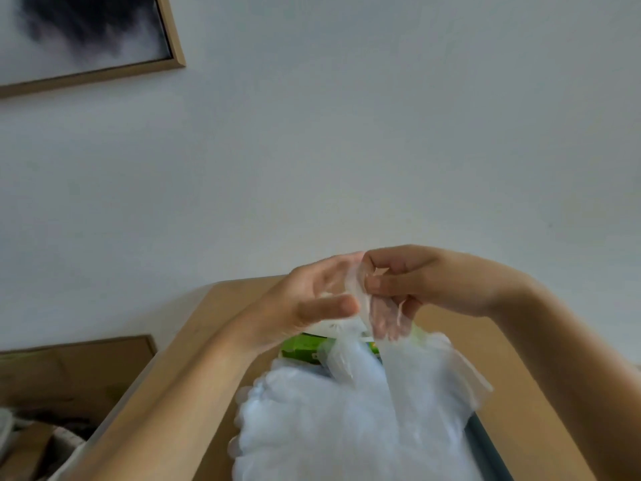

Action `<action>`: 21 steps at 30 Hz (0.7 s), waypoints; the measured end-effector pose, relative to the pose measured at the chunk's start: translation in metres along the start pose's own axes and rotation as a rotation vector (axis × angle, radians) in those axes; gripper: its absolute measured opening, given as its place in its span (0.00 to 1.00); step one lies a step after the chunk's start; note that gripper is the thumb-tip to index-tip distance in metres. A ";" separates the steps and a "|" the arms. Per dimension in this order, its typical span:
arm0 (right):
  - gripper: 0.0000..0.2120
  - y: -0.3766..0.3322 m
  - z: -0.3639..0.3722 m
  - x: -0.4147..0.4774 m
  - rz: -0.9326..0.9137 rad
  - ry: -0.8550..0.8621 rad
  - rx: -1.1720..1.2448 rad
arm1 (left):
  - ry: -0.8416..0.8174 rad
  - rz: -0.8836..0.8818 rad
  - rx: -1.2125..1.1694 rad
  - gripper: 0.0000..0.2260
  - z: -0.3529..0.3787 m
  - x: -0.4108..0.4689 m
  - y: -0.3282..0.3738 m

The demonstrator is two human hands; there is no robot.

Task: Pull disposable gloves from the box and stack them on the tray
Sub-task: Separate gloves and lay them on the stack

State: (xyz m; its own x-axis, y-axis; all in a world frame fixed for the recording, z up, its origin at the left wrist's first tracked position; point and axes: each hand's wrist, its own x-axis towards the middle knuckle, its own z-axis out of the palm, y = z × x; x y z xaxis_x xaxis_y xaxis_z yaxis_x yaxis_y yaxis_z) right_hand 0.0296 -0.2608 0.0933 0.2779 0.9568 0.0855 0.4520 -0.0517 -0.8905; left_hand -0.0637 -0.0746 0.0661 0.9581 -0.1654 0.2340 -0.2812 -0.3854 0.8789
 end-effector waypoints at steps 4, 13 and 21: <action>0.10 -0.013 0.009 -0.008 0.036 0.027 -0.020 | 0.011 -0.047 0.145 0.13 0.024 -0.008 0.020; 0.21 -0.025 0.039 -0.031 0.122 0.159 0.007 | 0.177 -0.100 -0.037 0.13 0.028 -0.037 0.021; 0.04 -0.032 0.063 -0.026 0.074 0.156 0.100 | 0.173 -0.097 -0.251 0.13 0.022 -0.078 0.011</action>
State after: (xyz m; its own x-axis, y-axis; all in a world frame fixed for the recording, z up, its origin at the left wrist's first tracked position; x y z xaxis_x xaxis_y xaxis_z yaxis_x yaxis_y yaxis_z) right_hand -0.0458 -0.2654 0.0916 0.4384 0.8953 0.0789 0.3409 -0.0844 -0.9363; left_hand -0.1426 -0.0860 0.0480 0.9810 0.0264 0.1925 -0.1863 -0.1522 0.9706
